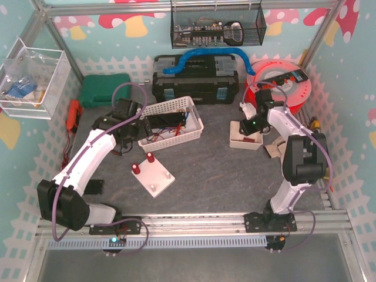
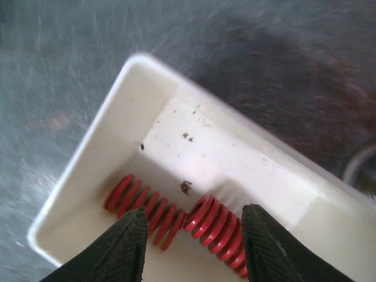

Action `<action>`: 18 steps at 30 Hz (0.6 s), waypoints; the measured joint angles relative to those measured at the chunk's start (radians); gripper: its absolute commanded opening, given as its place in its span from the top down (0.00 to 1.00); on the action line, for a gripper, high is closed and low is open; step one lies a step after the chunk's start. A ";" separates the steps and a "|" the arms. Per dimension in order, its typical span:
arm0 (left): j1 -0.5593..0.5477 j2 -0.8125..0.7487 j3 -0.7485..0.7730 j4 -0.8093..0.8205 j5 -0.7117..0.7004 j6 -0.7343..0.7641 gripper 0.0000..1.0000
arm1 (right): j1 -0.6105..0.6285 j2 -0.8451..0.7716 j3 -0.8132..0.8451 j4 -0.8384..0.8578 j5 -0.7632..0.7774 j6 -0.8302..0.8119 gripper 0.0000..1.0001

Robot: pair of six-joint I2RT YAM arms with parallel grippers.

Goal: Install the large spring

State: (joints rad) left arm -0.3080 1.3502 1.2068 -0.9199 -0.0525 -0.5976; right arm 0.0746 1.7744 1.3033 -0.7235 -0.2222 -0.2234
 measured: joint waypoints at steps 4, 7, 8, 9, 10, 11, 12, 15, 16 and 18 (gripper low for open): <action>0.000 -0.002 0.000 0.001 0.001 0.000 0.07 | 0.000 -0.065 0.066 -0.032 0.044 0.257 0.52; 0.000 -0.006 0.000 0.002 0.003 0.000 0.08 | 0.000 -0.122 0.103 -0.051 0.063 0.532 0.51; 0.000 -0.008 0.000 0.002 0.004 0.000 0.08 | 0.002 -0.156 0.087 -0.045 0.059 0.636 0.50; 0.000 -0.012 0.000 0.004 0.005 0.000 0.08 | 0.004 -0.195 0.060 -0.037 0.056 0.732 0.48; 0.000 -0.016 0.000 0.007 0.007 0.000 0.07 | 0.008 -0.235 0.025 -0.024 0.053 0.821 0.46; 0.000 -0.021 0.000 0.012 0.012 0.000 0.07 | 0.014 -0.280 -0.019 -0.010 0.049 0.914 0.44; 0.000 -0.027 -0.002 0.019 0.018 0.000 0.07 | 0.021 -0.322 -0.064 0.004 0.049 1.003 0.43; 0.000 -0.046 -0.010 0.038 0.048 0.000 0.01 | 0.037 -0.392 -0.171 0.032 0.053 1.225 0.44; -0.001 -0.052 -0.014 0.044 0.058 0.000 0.01 | 0.038 -0.398 -0.203 0.039 0.056 1.288 0.44; -0.002 -0.064 -0.022 0.052 0.079 -0.001 0.01 | 0.038 -0.397 -0.261 0.055 0.066 1.385 0.45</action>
State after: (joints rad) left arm -0.3099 1.2858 1.1851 -0.8677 0.0269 -0.5983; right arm 0.1123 1.3773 1.0428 -0.6685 -0.1558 1.1618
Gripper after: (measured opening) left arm 0.986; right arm 0.561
